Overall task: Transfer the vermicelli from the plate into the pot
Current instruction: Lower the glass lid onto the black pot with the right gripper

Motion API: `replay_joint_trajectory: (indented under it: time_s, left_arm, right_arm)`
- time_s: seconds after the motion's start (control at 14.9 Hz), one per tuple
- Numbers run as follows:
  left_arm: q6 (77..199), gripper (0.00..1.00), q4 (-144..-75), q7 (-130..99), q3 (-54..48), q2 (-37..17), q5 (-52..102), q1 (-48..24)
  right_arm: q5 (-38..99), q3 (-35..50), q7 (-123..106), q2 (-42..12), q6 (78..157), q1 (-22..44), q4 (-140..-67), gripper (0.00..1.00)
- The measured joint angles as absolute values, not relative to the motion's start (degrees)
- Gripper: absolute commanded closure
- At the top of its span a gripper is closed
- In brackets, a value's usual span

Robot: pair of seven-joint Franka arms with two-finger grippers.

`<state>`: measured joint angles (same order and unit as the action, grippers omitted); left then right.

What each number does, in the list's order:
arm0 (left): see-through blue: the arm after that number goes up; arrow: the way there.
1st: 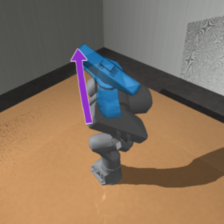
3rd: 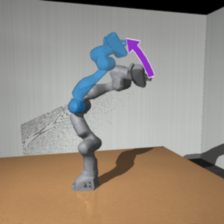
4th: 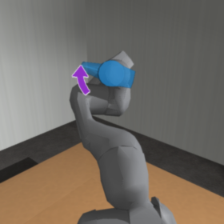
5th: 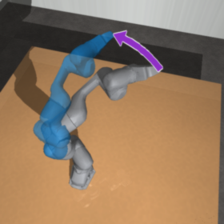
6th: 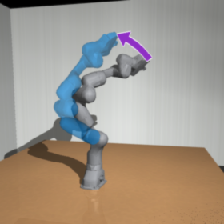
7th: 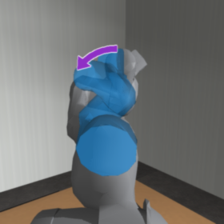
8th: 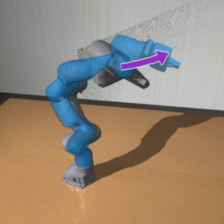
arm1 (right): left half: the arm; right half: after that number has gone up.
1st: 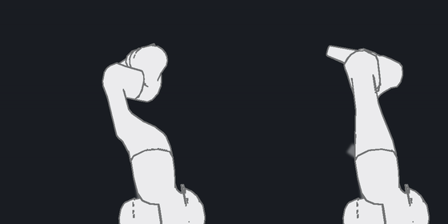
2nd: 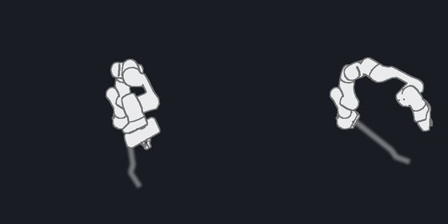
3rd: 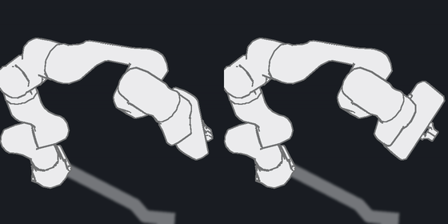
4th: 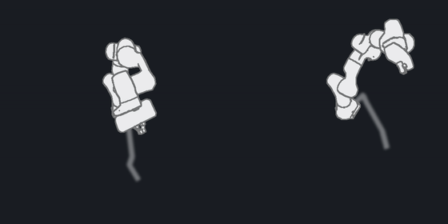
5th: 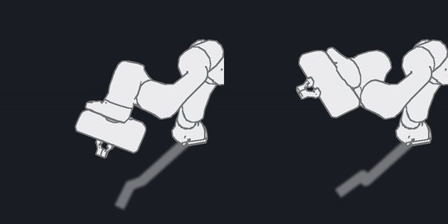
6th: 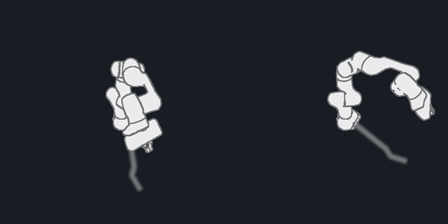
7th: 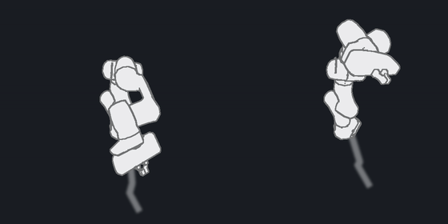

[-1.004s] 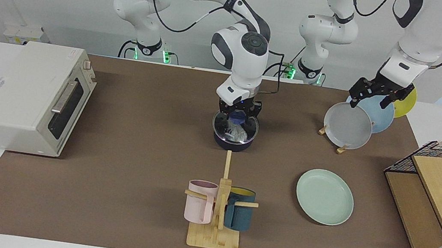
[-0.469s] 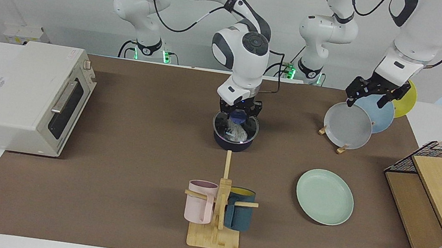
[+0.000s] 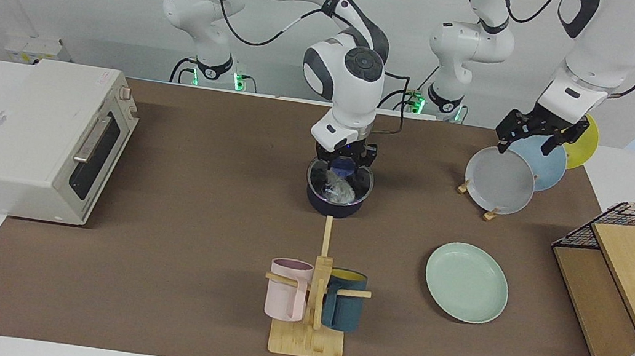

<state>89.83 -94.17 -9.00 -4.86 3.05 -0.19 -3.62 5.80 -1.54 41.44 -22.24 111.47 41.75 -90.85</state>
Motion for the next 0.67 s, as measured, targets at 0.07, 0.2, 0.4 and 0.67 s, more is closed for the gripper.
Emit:
replay_joint_trajectory:
  time_s: [0.07,0.2,0.4,0.67]
  left_arm:
    - [89.81,0.0,-94.17,-9.05,-4.73,3.05,0.42,-3.62]
    - [89.79,0.0,-94.18,-9.07,-4.09,3.05,1.43,-3.61]
    - [89.55,0.0,-94.19,-9.06,-3.53,3.05,1.77,-3.61]
    - [89.45,0.0,-94.19,-9.05,-3.57,3.06,1.84,-3.61]
  right_arm:
    - [5.88,-1.54,41.44,-22.24,111.47,41.75,-90.87,0.72]
    - [5.9,-1.53,41.44,-22.24,111.46,41.77,-90.96,0.71]
    - [5.82,-1.51,41.44,-22.23,111.46,41.89,-91.23,0.71]
    - [4.9,-1.49,41.44,-22.11,111.4,42.17,-91.57,0.67]
